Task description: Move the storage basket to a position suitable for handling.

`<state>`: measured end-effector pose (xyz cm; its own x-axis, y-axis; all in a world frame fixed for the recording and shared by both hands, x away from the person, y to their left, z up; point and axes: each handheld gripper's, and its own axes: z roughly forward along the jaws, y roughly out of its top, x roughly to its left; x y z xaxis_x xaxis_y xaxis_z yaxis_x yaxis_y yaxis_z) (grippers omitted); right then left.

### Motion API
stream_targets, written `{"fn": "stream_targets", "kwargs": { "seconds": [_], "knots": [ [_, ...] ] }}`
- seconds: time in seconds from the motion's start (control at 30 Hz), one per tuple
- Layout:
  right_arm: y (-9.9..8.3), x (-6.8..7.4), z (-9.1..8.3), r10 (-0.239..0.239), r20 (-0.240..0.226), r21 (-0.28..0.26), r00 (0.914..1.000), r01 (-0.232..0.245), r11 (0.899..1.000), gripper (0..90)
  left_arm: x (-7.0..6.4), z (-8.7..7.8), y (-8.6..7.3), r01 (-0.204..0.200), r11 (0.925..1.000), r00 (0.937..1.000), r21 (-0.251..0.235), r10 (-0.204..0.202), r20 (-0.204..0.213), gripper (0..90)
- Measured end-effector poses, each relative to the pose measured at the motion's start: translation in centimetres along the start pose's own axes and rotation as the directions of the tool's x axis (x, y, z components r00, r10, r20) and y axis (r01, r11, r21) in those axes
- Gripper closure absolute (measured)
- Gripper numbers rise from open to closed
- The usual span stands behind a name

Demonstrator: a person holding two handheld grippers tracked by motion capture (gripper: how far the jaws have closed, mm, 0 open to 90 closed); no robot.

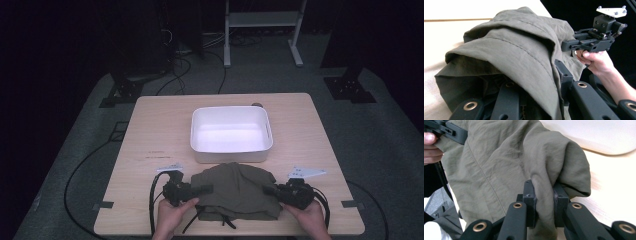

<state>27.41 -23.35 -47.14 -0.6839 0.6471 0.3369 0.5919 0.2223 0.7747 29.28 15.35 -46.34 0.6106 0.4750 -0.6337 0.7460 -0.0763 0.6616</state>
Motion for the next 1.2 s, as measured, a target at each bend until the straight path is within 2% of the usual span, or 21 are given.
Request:
{"fn": "stream_targets", "kwargs": {
  "seconds": [0.13,0.17,0.27,0.3,0.33,0.4,0.5,0.63,0.67,0.9,1.0,1.1,1.13,1.2],
  "knots": [
    [0.2,0.1,0.0,-0.012,0.008,0.002,0.9999,0.012,1.0,77.1,0.3,0.2,-0.1,0.002,1.0,0.9999,0.01,-0.002,-0.012,70.1],
    [0.0,-0.1,0.4,-0.013,0.018,0.023,0.9998,0.012,1.0,77.1,0.8,0.4,-0.3,0.015,0.9995,0.9997,0.028,-0.015,-0.02,69.6],
    [-0.3,-0.3,0.9,-0.018,0.033,0.048,0.9993,0.017,0.999,77.1,1.1,0.6,-0.4,0.022,0.9992,0.9988,0.033,-0.021,-0.043,66.5],
    [-0.5,-0.4,1.2,-0.018,0.043,0.067,0.9989,0.015,0.998,77.1,1.2,0.6,-0.4,0.032,0.999,0.9979,0.03,-0.03,-0.058,58.5],
    [-0.5,-0.4,1.2,-0.018,0.043,0.067,0.9989,0.015,0.998,77.1,1.3,0.6,-0.3,0.035,0.9986,0.9968,0.039,-0.032,-0.074,58.5],
    [-0.6,-0.5,1.5,-0.028,0.056,0.081,0.9981,0.023,0.996,77.1,1.3,0.6,-0.4,0.031,0.9985,0.9928,0.045,-0.026,-0.117,49.3],
    [-0.6,-0.6,1.7,-0.029,0.061,0.085,0.9977,0.024,0.996,77.0,1.2,0.6,-0.4,0.023,0.998,0.9824,0.06,-0.012,-0.186,35.5],
    [-0.9,-0.7,1.7,-0.022,0.058,0.087,0.9981,0.017,0.996,76.9,1.5,0.9,-0.4,0.059,0.9953,0.9727,0.077,-0.04,-0.229,20.5],
    [-0.9,-0.7,1.7,-0.022,0.058,0.087,0.9981,0.017,0.996,76.9,1.5,1.0,-0.3,0.06,0.9945,0.9716,0.086,-0.038,-0.233,20.5],
    [-1.1,-0.8,2.0,-0.014,0.056,0.093,0.9983,0.008,0.996,76.0,2.0,2.1,-0.4,0.095,0.9887,0.9752,0.116,-0.069,-0.21,15.4],
    [-1.2,-0.8,2.1,-0.01,0.053,0.095,0.9985,0.005,0.995,74.5,1.8,2.6,-0.3,0.079,0.9887,0.9777,0.127,-0.052,-0.204,14.6],
    [-1.2,-0.8,2.3,-0.011,0.053,0.101,0.9985,0.005,0.995,69.2,1.4,3.1,-0.3,0.049,0.9877,0.9783,0.148,-0.018,-0.206,14.7],
    [-1.2,-0.7,2.3,-0.011,0.053,0.105,0.9985,0.006,0.994,66.0,1.2,3.2,-0.3,0.033,0.9868,0.9774,0.158,0.002,-0.211,15.2],
    [-1.3,-0.5,2.5,-0.024,0.057,0.109,0.9981,0.018,0.994,61.4,1.1,3.4,-0.3,0.021,0.9847,0.9775,0.173,0.016,-0.21,20.2]
  ]
}}
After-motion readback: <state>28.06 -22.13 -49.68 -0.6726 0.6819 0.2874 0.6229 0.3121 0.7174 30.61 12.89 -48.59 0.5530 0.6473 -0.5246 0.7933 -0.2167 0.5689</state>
